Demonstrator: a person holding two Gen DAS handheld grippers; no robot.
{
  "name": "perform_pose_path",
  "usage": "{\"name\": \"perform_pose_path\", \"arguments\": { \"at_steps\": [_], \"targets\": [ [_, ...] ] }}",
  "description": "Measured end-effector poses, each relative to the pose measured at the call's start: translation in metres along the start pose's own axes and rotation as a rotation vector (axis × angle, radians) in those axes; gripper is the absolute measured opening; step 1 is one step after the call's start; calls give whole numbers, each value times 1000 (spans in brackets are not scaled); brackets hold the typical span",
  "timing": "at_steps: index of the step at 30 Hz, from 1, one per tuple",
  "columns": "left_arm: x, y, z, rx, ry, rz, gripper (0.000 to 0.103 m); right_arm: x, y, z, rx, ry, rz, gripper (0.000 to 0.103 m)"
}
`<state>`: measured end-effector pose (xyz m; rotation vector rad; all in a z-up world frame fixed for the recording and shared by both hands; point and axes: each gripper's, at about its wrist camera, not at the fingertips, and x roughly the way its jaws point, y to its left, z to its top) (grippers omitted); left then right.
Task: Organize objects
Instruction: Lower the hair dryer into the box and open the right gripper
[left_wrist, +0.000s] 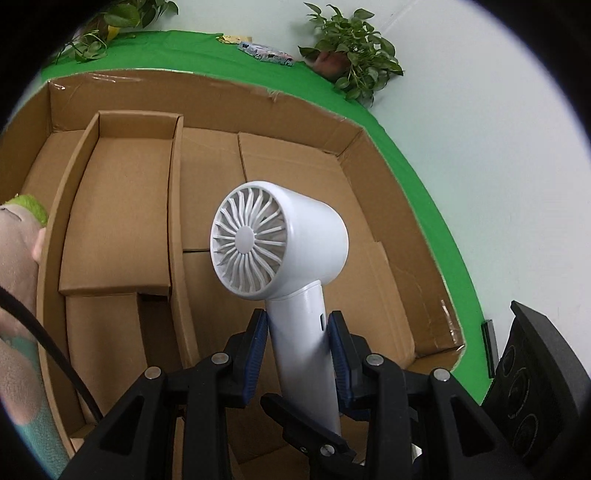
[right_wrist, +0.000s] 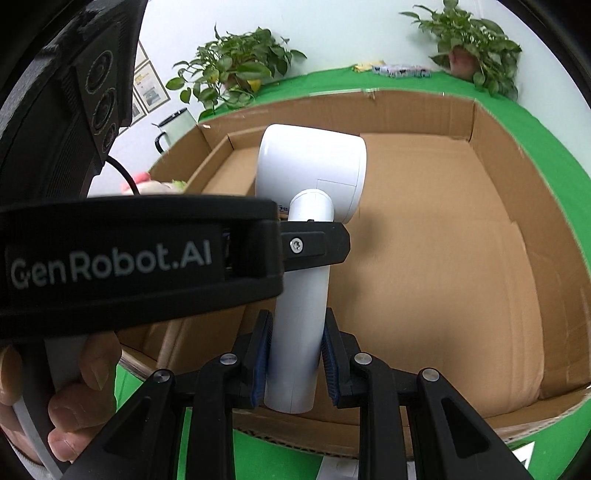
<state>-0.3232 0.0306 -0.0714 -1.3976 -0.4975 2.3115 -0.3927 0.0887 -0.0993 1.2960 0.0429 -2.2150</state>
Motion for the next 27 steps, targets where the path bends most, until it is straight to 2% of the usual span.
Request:
{"name": "perform_pose_path", "arguments": {
  "at_steps": [4,8,12,17,19,21,27],
  "targets": [
    [-3,-2,-4,15,-2,39,33,3,-2,3,4,9,22,24],
    [-20,-6,-10,67,-41,84,33,0,2,2,3,11,30,28],
    [-40,-6,-15,106,-83,129,33,-22,15,-4,0,12,69,28],
    [-72,11,-28,90,-137,167,33,-28,19,1,11,22,76,28],
    [-74,17,-32,88,-129,179,33,-23,18,3,19,45,65,28],
    [-71,22,-37,87,-106,190,33,-24,20,-4,22,62,57,22],
    [-70,31,-49,66,-88,186,34,-29,21,-10,33,63,54,22]
  ]
}}
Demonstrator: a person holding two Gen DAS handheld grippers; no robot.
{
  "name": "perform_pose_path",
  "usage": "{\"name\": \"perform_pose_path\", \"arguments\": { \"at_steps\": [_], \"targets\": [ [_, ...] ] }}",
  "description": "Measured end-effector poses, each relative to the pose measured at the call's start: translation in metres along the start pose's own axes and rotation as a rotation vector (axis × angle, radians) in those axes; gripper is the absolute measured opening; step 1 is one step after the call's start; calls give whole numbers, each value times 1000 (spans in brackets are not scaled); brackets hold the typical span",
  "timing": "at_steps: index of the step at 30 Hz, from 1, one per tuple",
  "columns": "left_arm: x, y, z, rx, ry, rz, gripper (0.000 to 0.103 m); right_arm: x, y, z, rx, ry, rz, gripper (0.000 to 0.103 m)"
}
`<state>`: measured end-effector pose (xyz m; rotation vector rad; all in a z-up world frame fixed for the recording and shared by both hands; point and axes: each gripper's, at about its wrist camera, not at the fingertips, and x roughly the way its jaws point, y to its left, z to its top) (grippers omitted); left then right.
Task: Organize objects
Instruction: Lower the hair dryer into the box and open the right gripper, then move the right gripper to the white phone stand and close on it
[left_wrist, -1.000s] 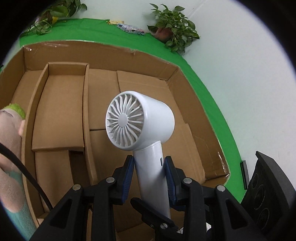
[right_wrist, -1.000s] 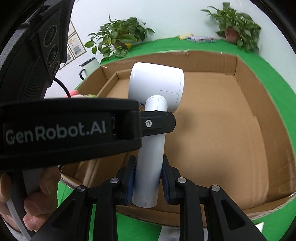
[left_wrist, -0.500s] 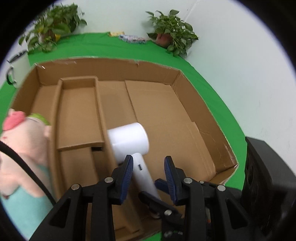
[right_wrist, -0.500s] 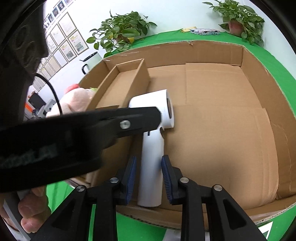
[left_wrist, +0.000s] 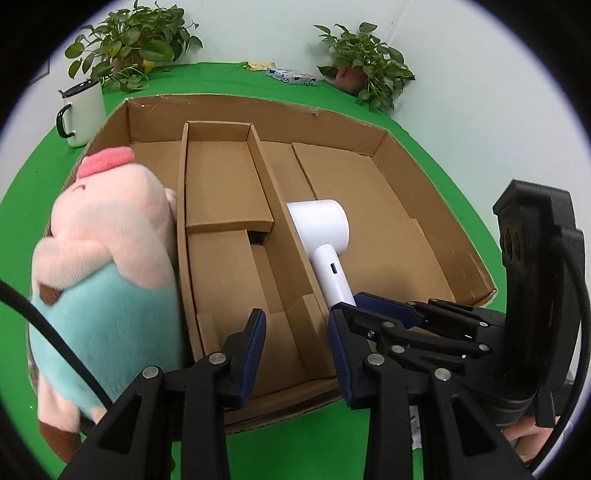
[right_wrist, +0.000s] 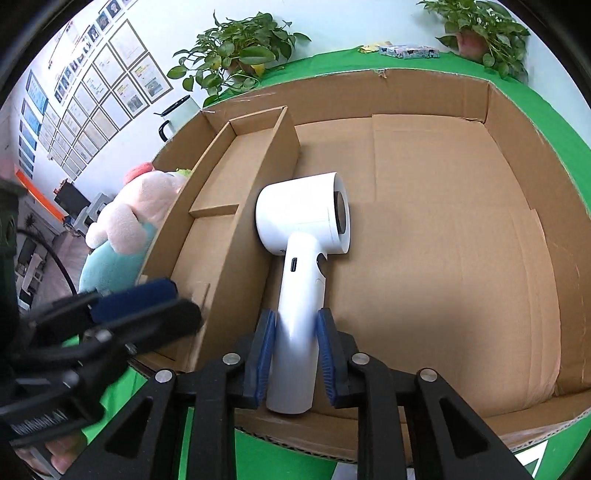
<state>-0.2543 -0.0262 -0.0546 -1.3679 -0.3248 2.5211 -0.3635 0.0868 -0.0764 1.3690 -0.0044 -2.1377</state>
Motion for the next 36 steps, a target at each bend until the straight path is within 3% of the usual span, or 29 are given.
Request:
{"name": "perform_pose_path", "arguments": {
  "at_steps": [8,10,12,14,15,17,20,24,27,36],
  "targets": [
    [-12,-1,-3,-15,-33,32,34,-8,-9,4,35,-24,15,24],
    [-25,-4,-5,-5,-73,46,34,-31,-10,-1,32,-86,-1,42],
    [-45,-10,-8,21,-141,60,35,-64,-9,-12,6,-196,-23,91],
    [-64,-18,-13,49,-220,63,39,-92,-5,-27,-35,-283,-51,102],
    [-75,-22,-17,60,-263,66,52,-107,-1,-37,-67,-322,-79,102],
    [-88,-26,-23,57,-326,67,61,-124,8,-54,-111,-371,-136,102],
    [-103,-34,-33,50,-368,63,61,-147,17,-82,-131,-432,-219,102],
    [-121,-53,-52,94,-426,100,62,-162,19,-108,-95,-449,-240,102],
    [-137,-71,-66,120,-484,139,78,-170,25,-125,-103,-458,-270,102],
    [-155,-87,-101,118,-530,157,78,-199,30,-166,-147,-521,-333,102]
  ]
}}
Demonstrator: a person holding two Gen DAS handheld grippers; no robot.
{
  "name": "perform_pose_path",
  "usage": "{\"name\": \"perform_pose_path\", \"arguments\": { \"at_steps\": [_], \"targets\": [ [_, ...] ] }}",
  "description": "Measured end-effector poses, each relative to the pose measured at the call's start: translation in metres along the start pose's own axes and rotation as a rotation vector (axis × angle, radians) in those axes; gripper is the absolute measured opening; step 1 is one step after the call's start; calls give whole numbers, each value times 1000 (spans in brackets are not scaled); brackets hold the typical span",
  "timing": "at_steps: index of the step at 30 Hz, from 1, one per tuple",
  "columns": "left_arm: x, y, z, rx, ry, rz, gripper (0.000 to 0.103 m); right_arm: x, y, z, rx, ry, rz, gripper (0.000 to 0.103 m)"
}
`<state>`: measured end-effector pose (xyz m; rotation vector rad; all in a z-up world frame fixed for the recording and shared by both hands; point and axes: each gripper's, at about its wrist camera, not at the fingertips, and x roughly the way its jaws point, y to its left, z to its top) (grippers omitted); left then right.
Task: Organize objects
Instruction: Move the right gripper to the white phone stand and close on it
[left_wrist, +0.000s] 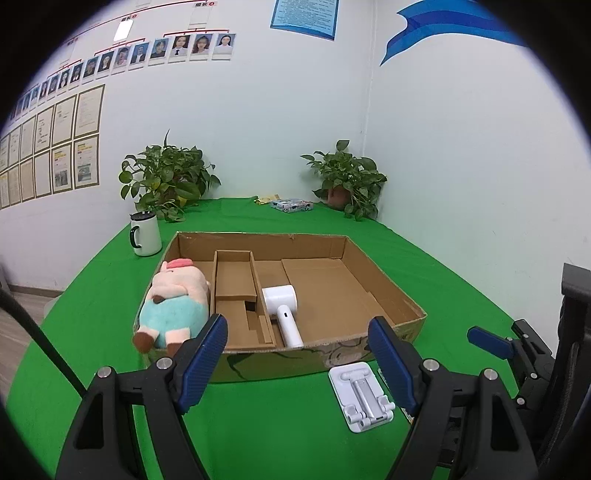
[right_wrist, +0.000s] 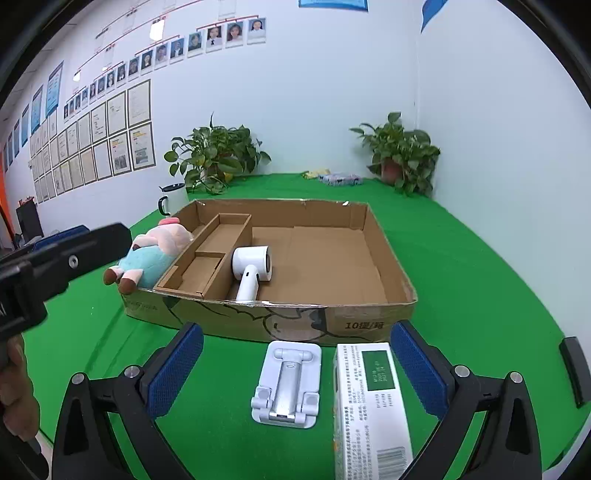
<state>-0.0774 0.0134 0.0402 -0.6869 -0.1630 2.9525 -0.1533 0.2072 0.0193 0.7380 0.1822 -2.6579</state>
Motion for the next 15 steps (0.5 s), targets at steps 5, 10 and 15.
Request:
{"name": "perform_pose_path", "arguments": {
  "at_steps": [5,10,15],
  "targets": [
    [-1,4,-9,-20,8,42,78,-13,3,-9,-6,-4,10,102],
    [3,7,-17,-11,21,79,78,-12,1,-22,-20,7,50,102],
    [14,11,-34,-23,94,45,78,10,1,-54,-16,130,241,102]
  ]
}}
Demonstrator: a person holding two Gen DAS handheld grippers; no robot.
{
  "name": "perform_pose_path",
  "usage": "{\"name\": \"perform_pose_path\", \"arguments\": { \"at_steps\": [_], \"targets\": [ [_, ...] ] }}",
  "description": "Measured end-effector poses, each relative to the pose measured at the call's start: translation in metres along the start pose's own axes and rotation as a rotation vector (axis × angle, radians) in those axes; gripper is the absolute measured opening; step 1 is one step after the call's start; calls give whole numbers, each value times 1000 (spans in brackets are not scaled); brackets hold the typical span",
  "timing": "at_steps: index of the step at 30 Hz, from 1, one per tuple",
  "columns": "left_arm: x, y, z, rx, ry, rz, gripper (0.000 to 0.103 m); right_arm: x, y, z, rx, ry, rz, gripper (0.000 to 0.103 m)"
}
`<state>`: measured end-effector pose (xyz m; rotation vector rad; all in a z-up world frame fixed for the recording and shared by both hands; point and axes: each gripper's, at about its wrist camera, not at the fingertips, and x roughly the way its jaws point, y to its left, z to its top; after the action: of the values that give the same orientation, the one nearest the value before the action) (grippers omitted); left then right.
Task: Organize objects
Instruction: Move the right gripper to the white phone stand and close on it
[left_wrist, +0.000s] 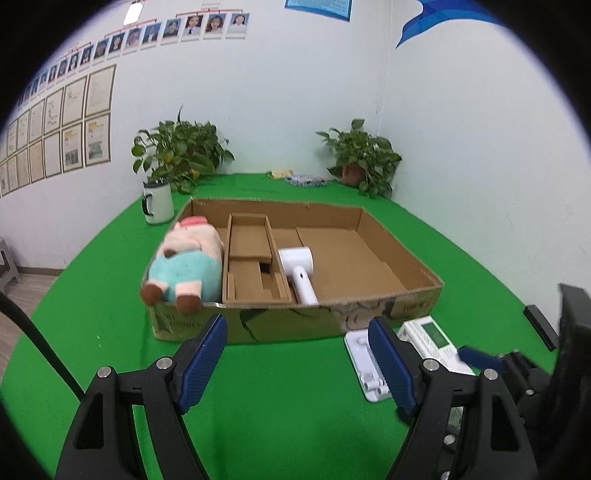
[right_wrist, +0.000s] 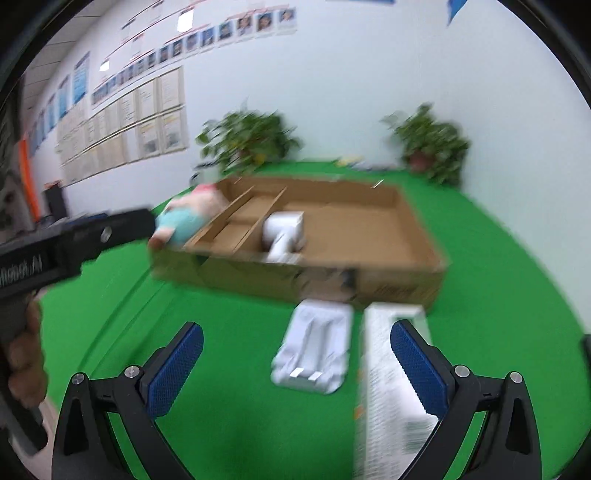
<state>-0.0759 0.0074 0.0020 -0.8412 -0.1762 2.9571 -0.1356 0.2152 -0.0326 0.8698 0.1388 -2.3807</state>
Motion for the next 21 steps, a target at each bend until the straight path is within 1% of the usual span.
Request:
{"name": "perform_pose_path", "arguments": {
  "at_steps": [3,5,6,7,9,10,11,12,13,14,15,17,19,20,21],
  "targets": [
    [9,1,-13,-6,43,-6,78,32,-11,-13,74,149,110,102],
    [14,2,-19,-14,63,-15,78,50,-23,-17,137,207,138,102],
    [16,3,-23,-18,75,-20,78,54,-23,-18,136,212,123,102],
    [18,4,-25,-20,84,-21,78,55,-22,-16,99,199,85,102],
    [22,7,-31,-26,105,-16,78,63,-21,-13,58,229,56,101],
    [23,9,-34,-29,115,-15,78,67,-22,-13,48,235,40,101],
    [24,10,-35,-31,120,-13,78,72,-27,-11,35,240,4,101],
    [25,12,-36,-33,122,-11,78,72,-27,-11,35,240,4,100],
    [25,14,-37,-37,123,-11,78,76,-30,-10,26,245,-29,100],
    [26,16,-37,-45,125,-12,78,78,-32,-10,15,252,-66,95],
    [27,19,-37,-56,128,-16,78,82,-34,-11,7,263,-95,92],
    [28,23,-37,-73,131,-26,78,84,-34,-8,14,272,-86,90],
    [30,27,-37,-82,136,-30,78,83,-24,-10,-19,266,-86,90],
    [31,28,-37,-88,140,-35,78,85,-19,-11,-39,274,-89,86],
    [32,29,-37,-92,143,-37,78,88,-14,-12,-58,284,-91,84]
  ]
}}
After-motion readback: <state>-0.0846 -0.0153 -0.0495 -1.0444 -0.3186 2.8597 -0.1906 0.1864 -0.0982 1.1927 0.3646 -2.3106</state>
